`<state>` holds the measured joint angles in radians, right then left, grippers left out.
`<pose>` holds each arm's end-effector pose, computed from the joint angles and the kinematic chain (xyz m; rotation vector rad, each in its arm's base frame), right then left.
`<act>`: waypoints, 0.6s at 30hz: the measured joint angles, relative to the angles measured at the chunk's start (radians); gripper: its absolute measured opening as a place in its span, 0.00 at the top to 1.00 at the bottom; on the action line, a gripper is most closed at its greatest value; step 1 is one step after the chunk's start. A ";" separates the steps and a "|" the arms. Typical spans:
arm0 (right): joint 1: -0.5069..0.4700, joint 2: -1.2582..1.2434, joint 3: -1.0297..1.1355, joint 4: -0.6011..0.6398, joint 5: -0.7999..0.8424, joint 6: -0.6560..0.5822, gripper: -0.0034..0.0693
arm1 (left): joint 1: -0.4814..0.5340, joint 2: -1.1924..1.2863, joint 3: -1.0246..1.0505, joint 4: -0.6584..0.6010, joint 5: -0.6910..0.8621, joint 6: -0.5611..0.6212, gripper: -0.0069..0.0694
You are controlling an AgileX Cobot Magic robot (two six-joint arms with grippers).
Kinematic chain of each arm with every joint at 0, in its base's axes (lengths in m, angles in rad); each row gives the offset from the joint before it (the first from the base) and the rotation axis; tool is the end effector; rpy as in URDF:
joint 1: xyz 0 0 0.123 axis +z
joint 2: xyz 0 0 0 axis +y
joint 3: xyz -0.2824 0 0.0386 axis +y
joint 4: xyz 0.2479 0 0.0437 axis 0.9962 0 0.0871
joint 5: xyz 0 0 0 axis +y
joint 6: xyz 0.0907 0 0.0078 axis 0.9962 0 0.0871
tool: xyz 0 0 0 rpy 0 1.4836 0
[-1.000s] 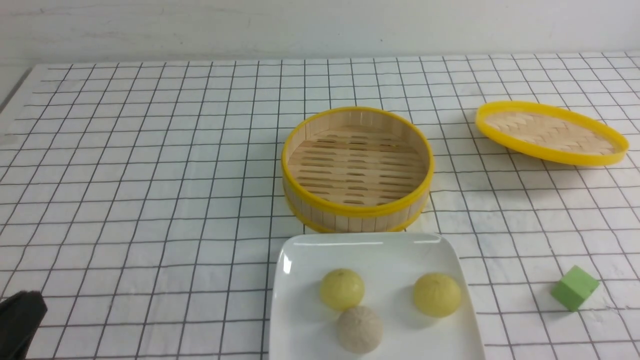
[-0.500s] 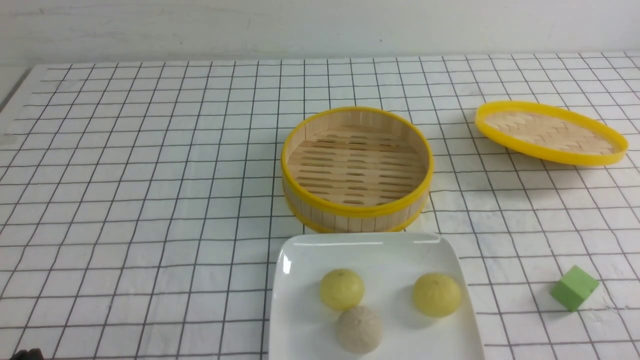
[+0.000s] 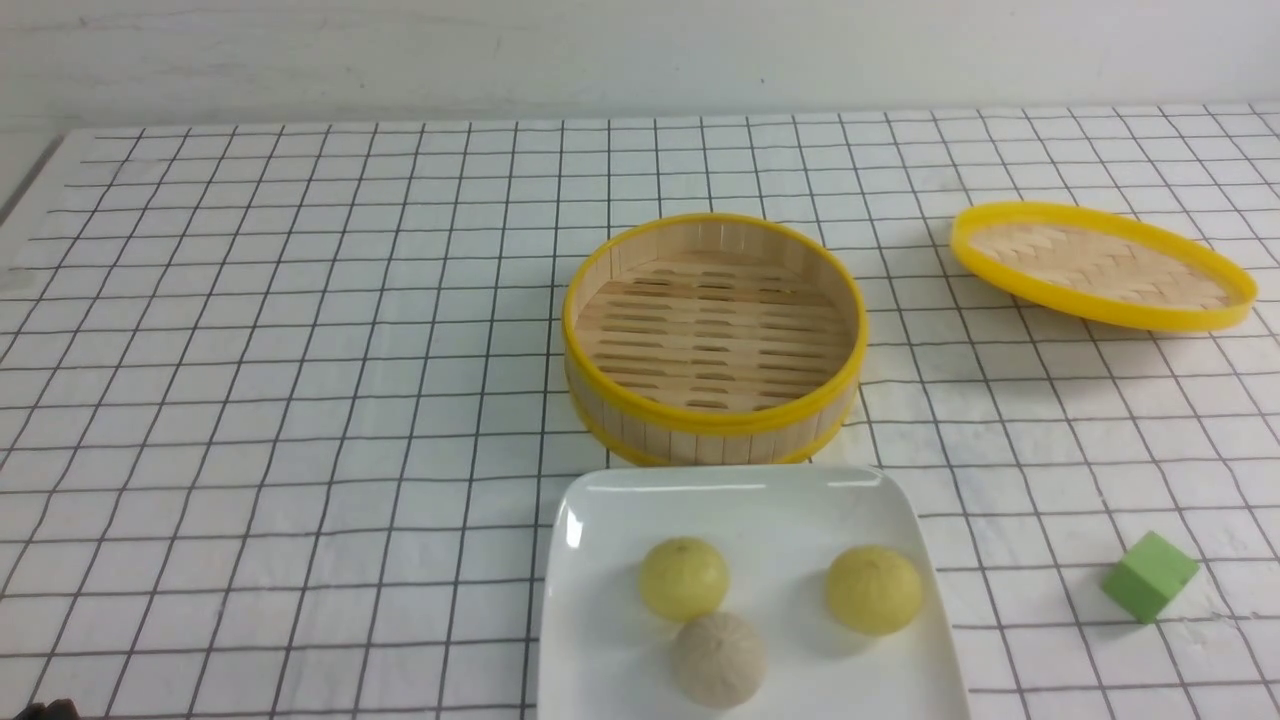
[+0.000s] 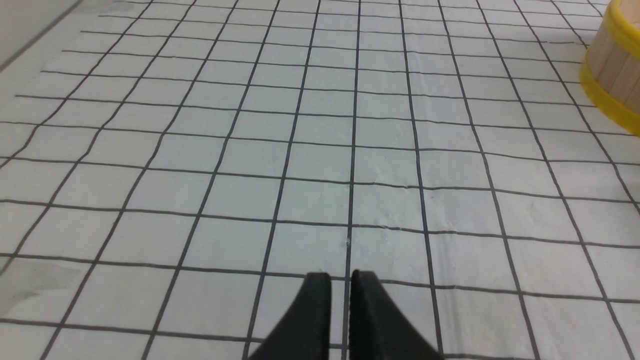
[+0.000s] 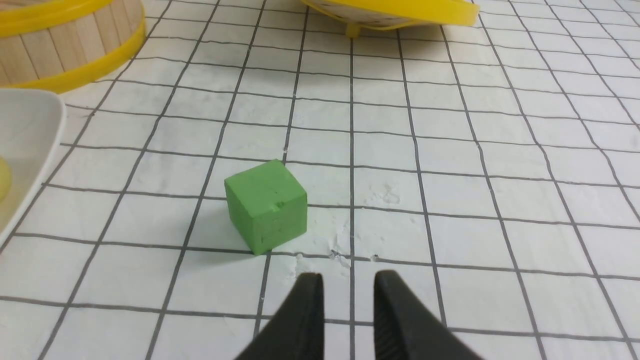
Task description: Put the steamed buns into the plate on the white-black tablecloth.
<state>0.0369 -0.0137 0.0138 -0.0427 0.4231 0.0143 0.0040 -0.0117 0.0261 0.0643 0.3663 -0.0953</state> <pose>0.0509 0.0003 0.1713 -0.0468 1.9058 -0.0084 0.0528 0.0023 0.1720 -0.0525 1.8628 -0.0002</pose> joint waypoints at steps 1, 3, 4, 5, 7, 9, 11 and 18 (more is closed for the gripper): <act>0.000 0.000 0.000 0.000 0.000 0.000 0.70 | 0.000 0.000 0.000 -0.001 0.000 0.000 0.79; 0.000 0.000 0.000 0.000 0.000 0.000 0.70 | 0.000 0.000 0.000 -0.001 0.000 0.000 0.79; 0.000 0.000 0.000 0.000 0.000 0.000 0.70 | 0.000 0.000 0.000 -0.001 0.000 0.000 0.79; 0.000 0.000 0.000 0.000 0.000 0.000 0.69 | 0.000 0.000 0.000 0.000 0.000 0.000 0.79; 0.000 0.000 0.000 0.000 0.000 0.000 0.69 | 0.000 0.000 0.000 0.000 0.000 0.000 0.79; 0.000 0.000 0.000 0.000 0.000 0.000 0.68 | 0.000 0.000 0.000 0.000 0.000 0.000 0.79; 0.000 0.000 0.000 0.000 0.000 0.000 0.68 | 0.000 0.000 0.000 0.000 0.000 0.000 0.79; 0.000 0.000 0.000 0.000 0.000 0.000 0.67 | 0.000 0.000 0.000 0.000 0.000 0.000 0.77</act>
<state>0.0369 -0.0137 0.0138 -0.0427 0.4231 0.0143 0.0040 -0.0117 0.0261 0.0646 0.3663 -0.0953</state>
